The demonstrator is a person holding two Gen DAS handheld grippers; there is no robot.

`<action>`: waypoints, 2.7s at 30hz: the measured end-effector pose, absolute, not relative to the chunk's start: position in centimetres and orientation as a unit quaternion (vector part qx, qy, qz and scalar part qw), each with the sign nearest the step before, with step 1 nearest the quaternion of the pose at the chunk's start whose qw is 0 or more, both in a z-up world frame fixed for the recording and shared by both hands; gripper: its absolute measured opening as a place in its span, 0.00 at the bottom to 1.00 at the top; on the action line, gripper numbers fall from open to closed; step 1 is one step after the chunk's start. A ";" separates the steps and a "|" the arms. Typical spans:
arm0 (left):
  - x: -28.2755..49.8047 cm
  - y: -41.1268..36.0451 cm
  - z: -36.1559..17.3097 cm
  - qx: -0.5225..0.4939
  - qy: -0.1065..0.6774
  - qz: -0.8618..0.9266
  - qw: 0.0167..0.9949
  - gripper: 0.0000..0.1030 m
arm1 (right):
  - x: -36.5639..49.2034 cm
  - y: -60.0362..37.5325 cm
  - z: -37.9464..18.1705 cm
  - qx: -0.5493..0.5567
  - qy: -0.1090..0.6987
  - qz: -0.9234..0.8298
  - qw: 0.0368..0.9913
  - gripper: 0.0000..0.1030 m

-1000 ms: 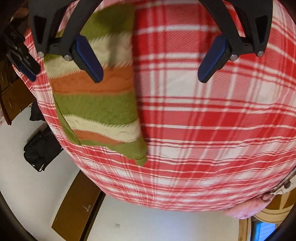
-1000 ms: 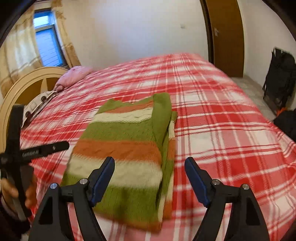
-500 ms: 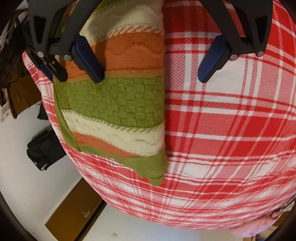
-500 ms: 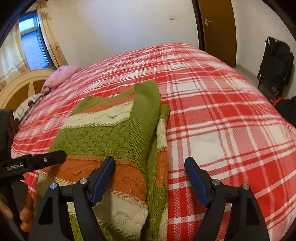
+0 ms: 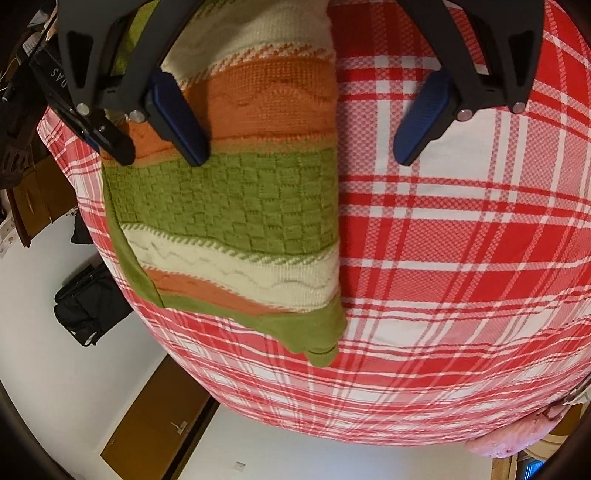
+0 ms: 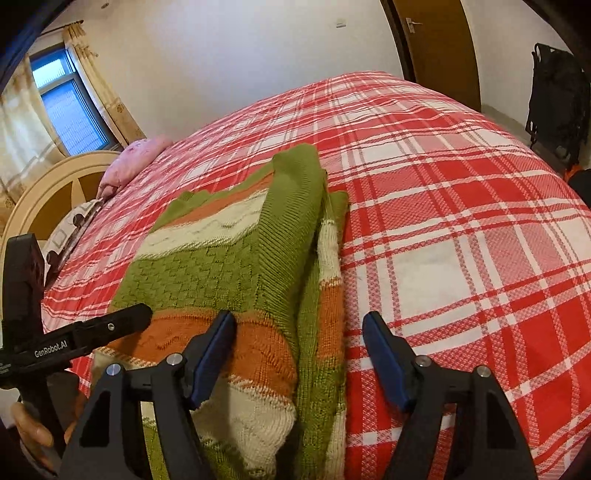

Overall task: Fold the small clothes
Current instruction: 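Grasp the folded sweater's end with the left tool while the right tool grasps beside it, then lift and carry the held sweater with both tools across the bedspread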

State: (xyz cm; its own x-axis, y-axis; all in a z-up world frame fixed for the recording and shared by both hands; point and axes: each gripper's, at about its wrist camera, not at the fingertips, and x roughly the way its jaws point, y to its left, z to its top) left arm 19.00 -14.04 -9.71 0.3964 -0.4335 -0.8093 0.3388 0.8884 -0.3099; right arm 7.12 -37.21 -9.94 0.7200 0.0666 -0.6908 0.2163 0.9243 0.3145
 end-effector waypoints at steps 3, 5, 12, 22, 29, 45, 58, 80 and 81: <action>19.0 -14.1 -9.7 -0.047 0.499 -0.233 0.833 0.99 | 7.1 -37.0 -9.7 0.183 0.377 -0.042 0.907 0.70; 19.0 -14.0 -9.7 -0.049 0.499 -0.235 0.833 0.99 | 7.2 -37.0 -9.5 0.179 0.384 -0.038 0.905 0.70; 19.3 -13.2 -9.8 -0.117 0.512 -0.291 0.799 0.60 | 7.2 -37.1 -9.1 0.191 0.385 -0.009 0.903 0.50; 19.0 -13.3 -10.3 -0.139 0.509 -0.287 0.800 0.63 | 7.0 -38.1 -10.5 0.253 0.365 -0.003 0.896 0.60; 19.1 -13.4 -10.4 -0.137 0.508 -0.283 0.802 0.62 | 7.3 -37.5 -10.5 0.237 0.363 -0.008 0.901 0.59; 15.3 -15.1 -7.6 -0.034 0.455 -0.250 0.854 0.37 | 4.8 -33.7 -7.9 0.152 0.348 -0.038 0.924 0.28; 9.5 -15.0 -6.6 -0.024 0.454 -0.280 0.846 0.37 | -4.0 -33.0 -5.2 0.188 0.312 -0.053 0.930 0.28; 3.4 -31.2 -5.0 0.076 0.389 -0.411 0.821 0.36 | -16.1 -44.5 -3.5 0.239 0.234 -0.222 0.916 0.28; 3.2 -31.8 -5.2 0.079 0.390 -0.414 0.819 0.36 | -16.3 -45.0 -3.8 0.242 0.233 -0.229 0.914 0.28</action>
